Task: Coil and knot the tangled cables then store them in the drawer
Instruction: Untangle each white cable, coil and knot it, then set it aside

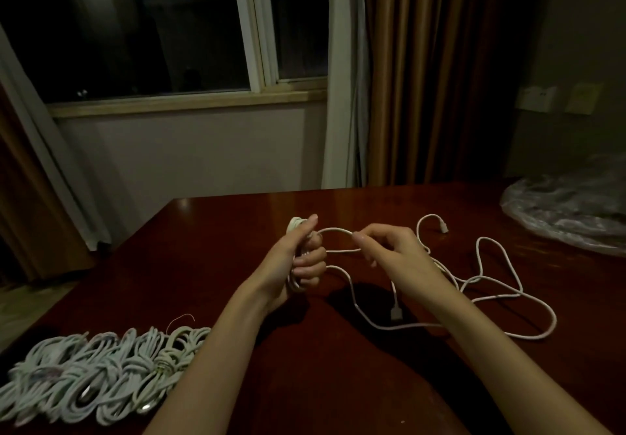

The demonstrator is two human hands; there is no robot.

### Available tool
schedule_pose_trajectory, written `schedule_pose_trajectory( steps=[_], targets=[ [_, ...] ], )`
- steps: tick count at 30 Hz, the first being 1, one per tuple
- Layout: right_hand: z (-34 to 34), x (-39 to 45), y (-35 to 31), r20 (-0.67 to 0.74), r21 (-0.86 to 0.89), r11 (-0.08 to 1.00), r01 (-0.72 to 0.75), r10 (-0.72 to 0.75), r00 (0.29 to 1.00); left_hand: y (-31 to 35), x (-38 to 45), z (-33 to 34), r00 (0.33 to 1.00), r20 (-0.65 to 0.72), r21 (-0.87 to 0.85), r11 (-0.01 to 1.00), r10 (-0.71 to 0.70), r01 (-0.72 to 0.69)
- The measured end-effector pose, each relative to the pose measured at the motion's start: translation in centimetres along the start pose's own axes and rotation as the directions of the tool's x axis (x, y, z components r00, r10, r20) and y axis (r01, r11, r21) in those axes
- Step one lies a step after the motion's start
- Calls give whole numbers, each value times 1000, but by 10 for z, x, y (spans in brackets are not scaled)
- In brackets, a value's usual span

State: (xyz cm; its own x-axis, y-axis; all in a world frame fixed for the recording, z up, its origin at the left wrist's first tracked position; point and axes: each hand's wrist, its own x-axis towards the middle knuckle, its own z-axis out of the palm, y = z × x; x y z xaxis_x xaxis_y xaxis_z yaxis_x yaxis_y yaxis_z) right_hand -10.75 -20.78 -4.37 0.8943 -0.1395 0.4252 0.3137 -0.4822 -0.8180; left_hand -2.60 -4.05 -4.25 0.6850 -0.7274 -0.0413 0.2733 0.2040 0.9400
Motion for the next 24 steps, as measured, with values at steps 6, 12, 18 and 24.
schedule_pose_trajectory(
  steps=[6,12,18,24],
  targets=[
    [3,1,-6,-68,139,990,-12,22,997,-9,3,14,996,-59,245,969,62,-46],
    [9,-3,-14,-87,170,985,11,3,996,-16,1,28,994,-72,336,940,86,-57],
    [16,-8,-21,-71,113,993,31,-23,997,-19,1,30,995,-79,336,941,61,-31],
    [36,-13,-29,48,-133,985,113,-108,993,-19,3,35,962,-196,353,929,190,-112]
  ],
)
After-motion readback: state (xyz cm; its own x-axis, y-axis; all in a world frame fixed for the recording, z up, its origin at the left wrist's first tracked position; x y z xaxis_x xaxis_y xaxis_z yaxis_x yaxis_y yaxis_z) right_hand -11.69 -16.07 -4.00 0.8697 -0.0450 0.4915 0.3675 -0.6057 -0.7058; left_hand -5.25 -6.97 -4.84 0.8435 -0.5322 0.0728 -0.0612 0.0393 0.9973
